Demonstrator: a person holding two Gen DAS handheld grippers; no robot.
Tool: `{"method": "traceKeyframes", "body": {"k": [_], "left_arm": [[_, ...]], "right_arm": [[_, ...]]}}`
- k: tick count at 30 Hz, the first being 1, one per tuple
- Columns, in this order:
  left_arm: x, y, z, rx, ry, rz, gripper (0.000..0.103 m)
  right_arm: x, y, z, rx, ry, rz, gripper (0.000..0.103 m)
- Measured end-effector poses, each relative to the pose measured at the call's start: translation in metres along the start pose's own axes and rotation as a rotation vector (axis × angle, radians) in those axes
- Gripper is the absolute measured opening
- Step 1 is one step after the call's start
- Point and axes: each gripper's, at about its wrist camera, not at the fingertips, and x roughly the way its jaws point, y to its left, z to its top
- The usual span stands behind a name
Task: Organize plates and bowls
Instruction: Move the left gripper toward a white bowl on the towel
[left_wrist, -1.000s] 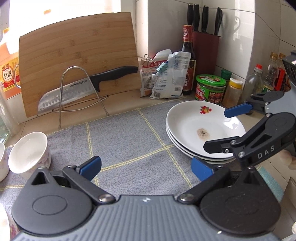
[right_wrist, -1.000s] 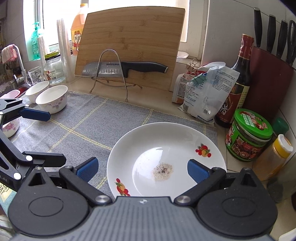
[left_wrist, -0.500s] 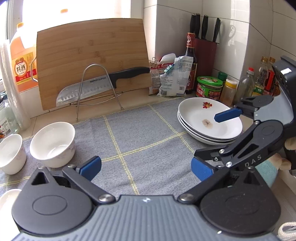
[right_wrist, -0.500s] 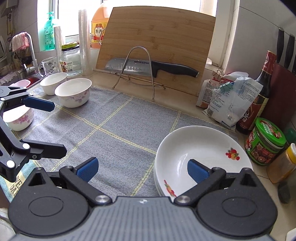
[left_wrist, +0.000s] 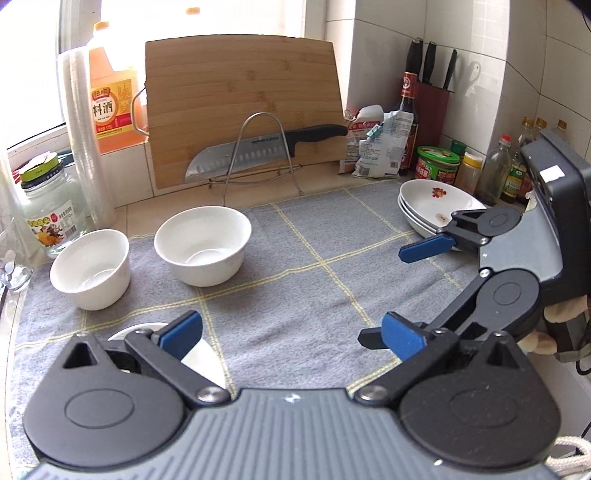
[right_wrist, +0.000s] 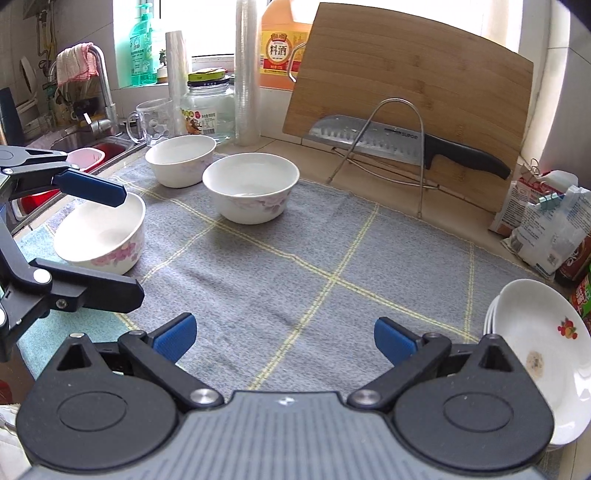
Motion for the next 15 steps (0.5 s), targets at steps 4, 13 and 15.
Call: {"method": "traceKeyframes", "body": {"k": [4, 13, 15], "left_arm": [[-0.013, 0.025, -0.009, -0.002, -0.005, 0.016, 0.103], [-0.025, 0.083, -0.023, -0.007, 0.02, 0.099, 0.103], [-0.025, 0.093, -0.026, -0.016, 0.029, 0.116, 0.103]], "right_arm": [[0.014, 0.031, 0.005, -0.022, -0.001, 0.025, 0.103], [0.039, 0.093, 0.012, -0.06, 0.009, 0.076, 0.103], [0.043, 0.1, 0.013, -0.064, 0.011, 0.091, 0.103]]}}
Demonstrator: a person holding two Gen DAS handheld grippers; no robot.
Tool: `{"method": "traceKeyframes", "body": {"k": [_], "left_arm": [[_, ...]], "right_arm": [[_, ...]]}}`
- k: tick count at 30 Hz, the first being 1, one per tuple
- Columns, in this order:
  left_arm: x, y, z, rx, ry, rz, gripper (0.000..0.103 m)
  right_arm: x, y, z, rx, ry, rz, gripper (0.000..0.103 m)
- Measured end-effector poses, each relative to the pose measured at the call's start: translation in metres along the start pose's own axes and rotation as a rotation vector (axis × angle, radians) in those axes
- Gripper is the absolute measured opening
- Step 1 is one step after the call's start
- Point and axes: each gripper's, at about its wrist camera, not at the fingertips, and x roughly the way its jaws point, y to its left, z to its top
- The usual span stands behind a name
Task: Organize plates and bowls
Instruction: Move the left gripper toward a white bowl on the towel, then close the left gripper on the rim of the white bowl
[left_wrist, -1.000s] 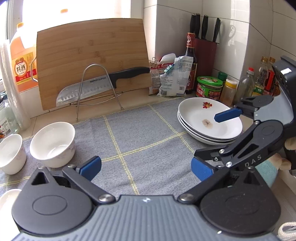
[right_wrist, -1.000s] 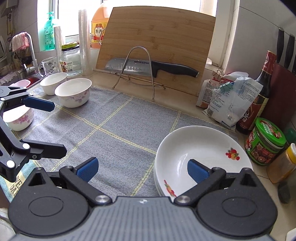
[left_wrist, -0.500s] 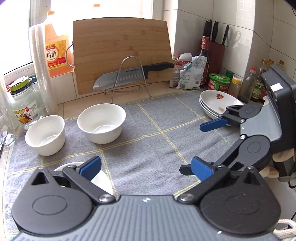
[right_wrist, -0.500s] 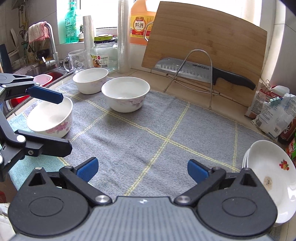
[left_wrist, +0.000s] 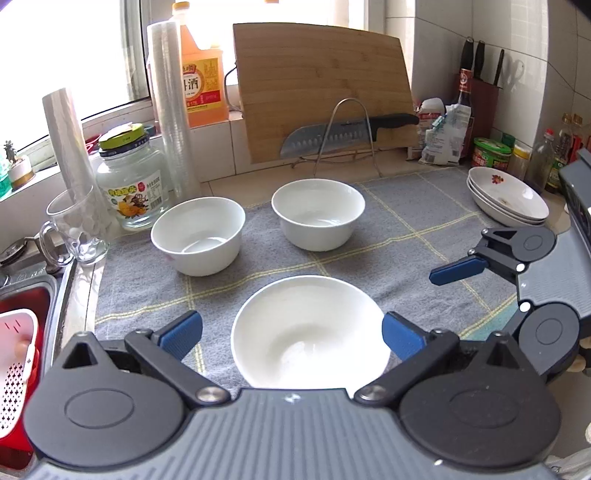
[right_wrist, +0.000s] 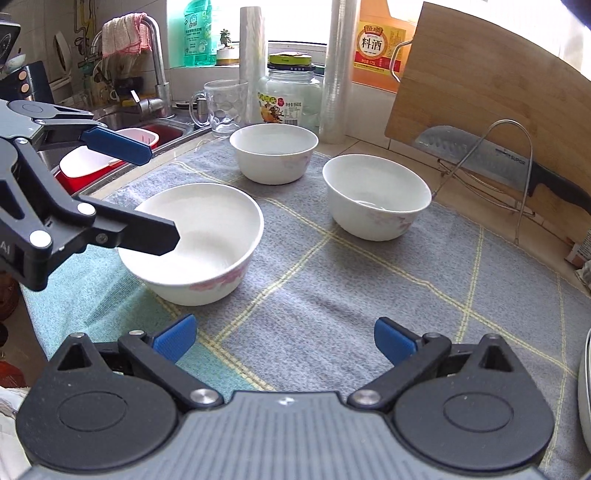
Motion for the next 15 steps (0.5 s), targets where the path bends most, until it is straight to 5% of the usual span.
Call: {"method": "traceKeyframes", "body": {"k": [6, 15], "left_arm": [[0.011, 0.02, -0.006, -0.013, 0.044, 0.056, 0.102], [0.025, 0.029, -0.008, -0.002, 0.093, 0.04, 0.102]], "right_arm": [[0.015, 0.016, 0.003, -0.028, 0.016, 0.043, 0.103], [0.038, 0.034, 0.01, -0.085, 0.02, 0.089, 0.103]]}}
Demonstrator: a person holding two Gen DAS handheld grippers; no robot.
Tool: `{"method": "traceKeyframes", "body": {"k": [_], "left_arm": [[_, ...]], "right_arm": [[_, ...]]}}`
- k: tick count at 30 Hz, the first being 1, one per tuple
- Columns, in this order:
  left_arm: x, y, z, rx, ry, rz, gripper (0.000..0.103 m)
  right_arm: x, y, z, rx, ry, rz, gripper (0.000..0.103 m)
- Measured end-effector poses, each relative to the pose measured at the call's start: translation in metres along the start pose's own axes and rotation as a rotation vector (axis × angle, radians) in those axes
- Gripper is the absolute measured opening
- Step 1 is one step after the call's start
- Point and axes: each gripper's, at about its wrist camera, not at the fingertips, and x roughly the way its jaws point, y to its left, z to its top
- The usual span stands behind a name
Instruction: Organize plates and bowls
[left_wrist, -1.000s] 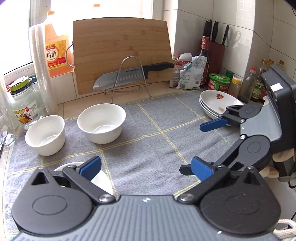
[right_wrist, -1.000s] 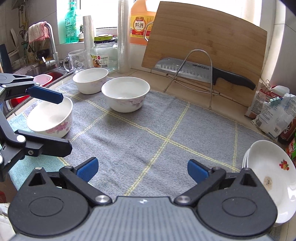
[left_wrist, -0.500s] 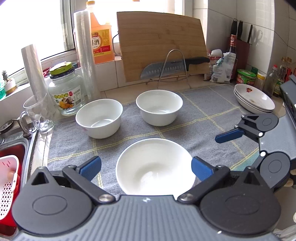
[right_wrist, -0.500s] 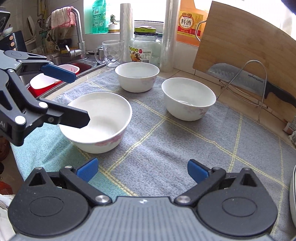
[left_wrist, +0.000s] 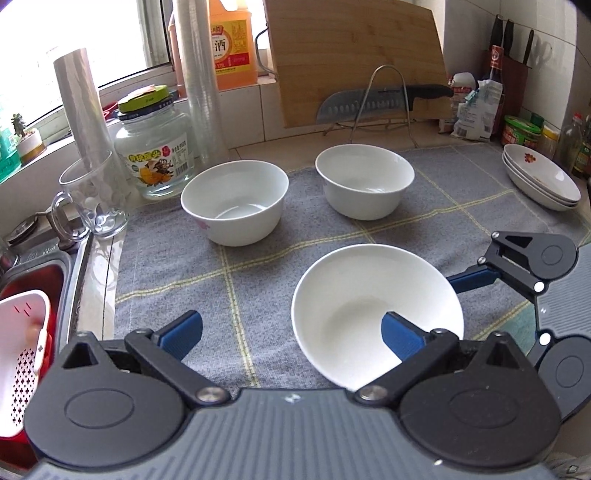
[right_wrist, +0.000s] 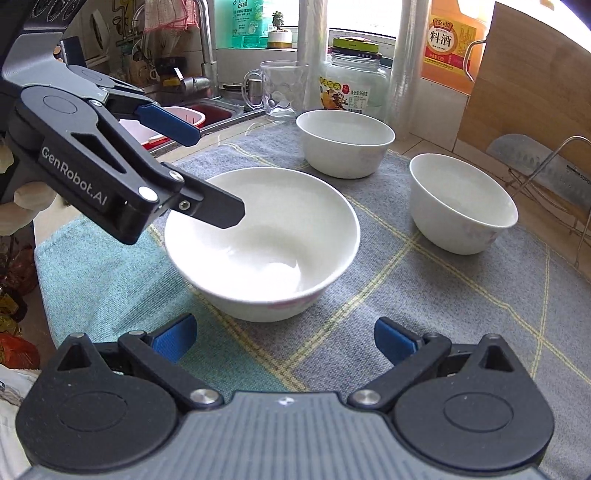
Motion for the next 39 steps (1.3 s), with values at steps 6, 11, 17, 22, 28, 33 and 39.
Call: {"method": "traceKeyframes", "body": {"k": [6, 11, 17, 22, 28, 33, 39], "left_arm": [[0.009, 0.0, 0.002, 0.0, 0.027, -0.026, 0.1], [0.012, -0.001, 0.005, -0.006, 0.03, -0.06, 0.098], [0.018, -0.004, 0.007, -0.01, 0.047, -0.094, 0.088], [0.018, -0.008, 0.008, -0.006, 0.052, -0.116, 0.081], [0.019, -0.01, 0.009, -0.007, 0.055, -0.14, 0.071], [0.021, -0.011, 0.01, -0.019, 0.07, -0.176, 0.071], [0.019, -0.012, 0.011, -0.033, 0.071, -0.194, 0.071]], "right_arm": [[0.006, 0.006, 0.006, -0.025, -0.017, 0.006, 0.103], [0.008, 0.007, 0.01, -0.038, -0.028, -0.002, 0.103], [0.008, 0.007, 0.012, -0.042, -0.037, 0.001, 0.103], [0.005, 0.011, 0.013, -0.054, -0.057, 0.004, 0.103], [0.001, 0.01, 0.015, -0.048, -0.074, 0.013, 0.094], [0.001, 0.011, 0.014, -0.045, -0.074, 0.008, 0.094], [0.001, 0.012, 0.014, -0.042, -0.07, 0.004, 0.094]]}}
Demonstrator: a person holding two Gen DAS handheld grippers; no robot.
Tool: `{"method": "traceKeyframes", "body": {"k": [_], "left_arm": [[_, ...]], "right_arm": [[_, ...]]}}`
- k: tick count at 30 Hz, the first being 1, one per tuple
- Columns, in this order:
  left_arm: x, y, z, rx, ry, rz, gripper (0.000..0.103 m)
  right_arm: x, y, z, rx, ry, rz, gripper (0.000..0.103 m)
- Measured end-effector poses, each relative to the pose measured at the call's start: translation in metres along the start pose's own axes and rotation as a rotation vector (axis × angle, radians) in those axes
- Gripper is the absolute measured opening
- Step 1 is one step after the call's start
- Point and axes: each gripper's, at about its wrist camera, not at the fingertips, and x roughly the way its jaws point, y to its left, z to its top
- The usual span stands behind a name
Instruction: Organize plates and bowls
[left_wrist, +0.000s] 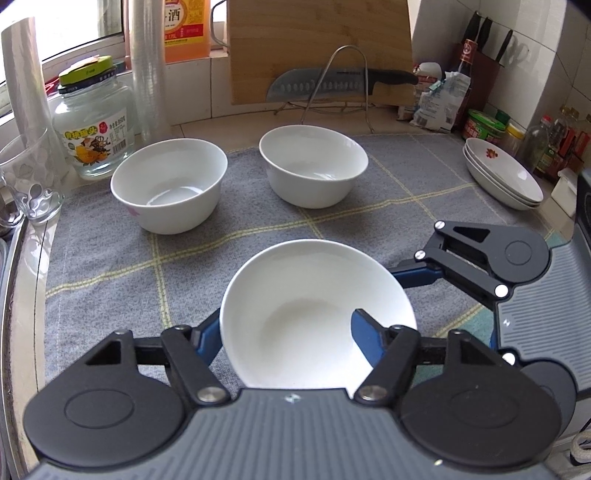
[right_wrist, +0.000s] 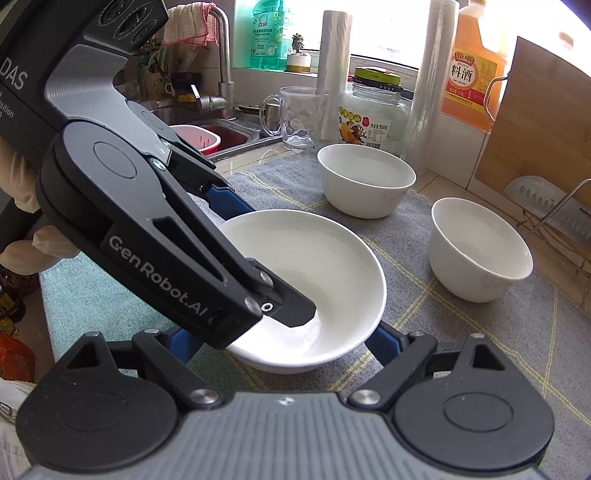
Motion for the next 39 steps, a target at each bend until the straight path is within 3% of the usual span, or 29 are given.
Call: {"method": "traceKeyframes", "body": {"k": [15, 31, 39], "left_arm": [[0.002, -0.03, 0.015, 0.058, -0.007, -0.055, 0.071], [0.043, -0.108, 0.057, 0.18, -0.02, -0.185, 0.071], [0.062, -0.13, 0.068, 0.213, -0.008, -0.212, 0.071]], "right_arm": [[-0.025, -0.01, -0.006, 0.032, 0.015, -0.04, 0.094], [-0.076, -0.063, -0.044, 0.131, 0.054, -0.192, 0.094], [-0.09, -0.088, -0.064, 0.169, 0.072, -0.225, 0.094]]}}
